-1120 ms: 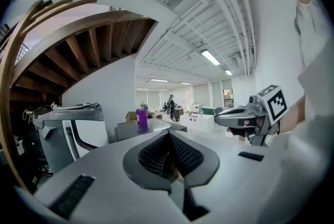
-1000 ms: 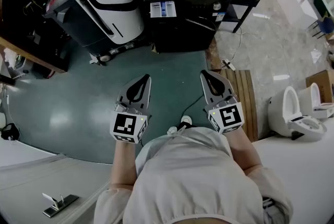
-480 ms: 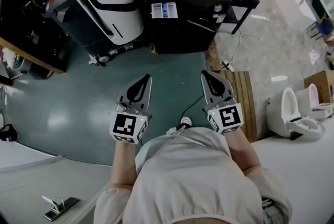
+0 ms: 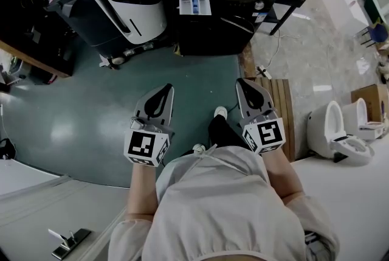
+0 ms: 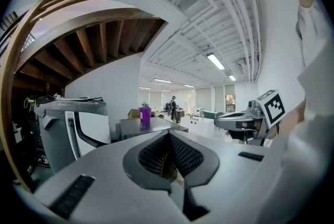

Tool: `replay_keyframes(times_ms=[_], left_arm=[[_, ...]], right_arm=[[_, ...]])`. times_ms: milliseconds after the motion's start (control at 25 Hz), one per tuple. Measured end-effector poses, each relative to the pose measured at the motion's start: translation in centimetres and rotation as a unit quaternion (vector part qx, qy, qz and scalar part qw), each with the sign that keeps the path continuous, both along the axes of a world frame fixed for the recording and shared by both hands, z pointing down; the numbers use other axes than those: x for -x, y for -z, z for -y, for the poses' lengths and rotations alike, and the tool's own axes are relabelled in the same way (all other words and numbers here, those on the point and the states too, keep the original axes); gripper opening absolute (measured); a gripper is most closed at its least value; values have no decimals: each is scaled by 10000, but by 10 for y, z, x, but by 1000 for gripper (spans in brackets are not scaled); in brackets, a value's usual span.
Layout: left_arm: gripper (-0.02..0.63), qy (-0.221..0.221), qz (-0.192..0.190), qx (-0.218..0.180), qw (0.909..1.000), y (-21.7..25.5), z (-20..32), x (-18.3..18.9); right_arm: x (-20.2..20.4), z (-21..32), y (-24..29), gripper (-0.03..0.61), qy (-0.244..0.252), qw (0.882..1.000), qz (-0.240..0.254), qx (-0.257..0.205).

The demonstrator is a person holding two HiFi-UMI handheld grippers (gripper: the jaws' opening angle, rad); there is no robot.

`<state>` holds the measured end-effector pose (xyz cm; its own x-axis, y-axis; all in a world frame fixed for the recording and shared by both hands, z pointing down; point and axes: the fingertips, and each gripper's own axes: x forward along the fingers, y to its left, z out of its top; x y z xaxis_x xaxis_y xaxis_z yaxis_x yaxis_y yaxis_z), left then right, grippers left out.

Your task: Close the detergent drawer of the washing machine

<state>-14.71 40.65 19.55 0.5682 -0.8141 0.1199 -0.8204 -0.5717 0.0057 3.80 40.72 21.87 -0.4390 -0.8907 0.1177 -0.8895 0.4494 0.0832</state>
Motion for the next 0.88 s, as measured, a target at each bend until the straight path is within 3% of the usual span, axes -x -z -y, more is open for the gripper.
replay_keyframes(times_ms=[320,880], left_arm=[[17,185,169,-27,9997,-19,63,-19],[17,688,482,134,9964,-27,284,-103]], right_arm=[[-19,73,-29,5,266,9995,43,173],[-88,311,-33,3,887,9947,83,511]])
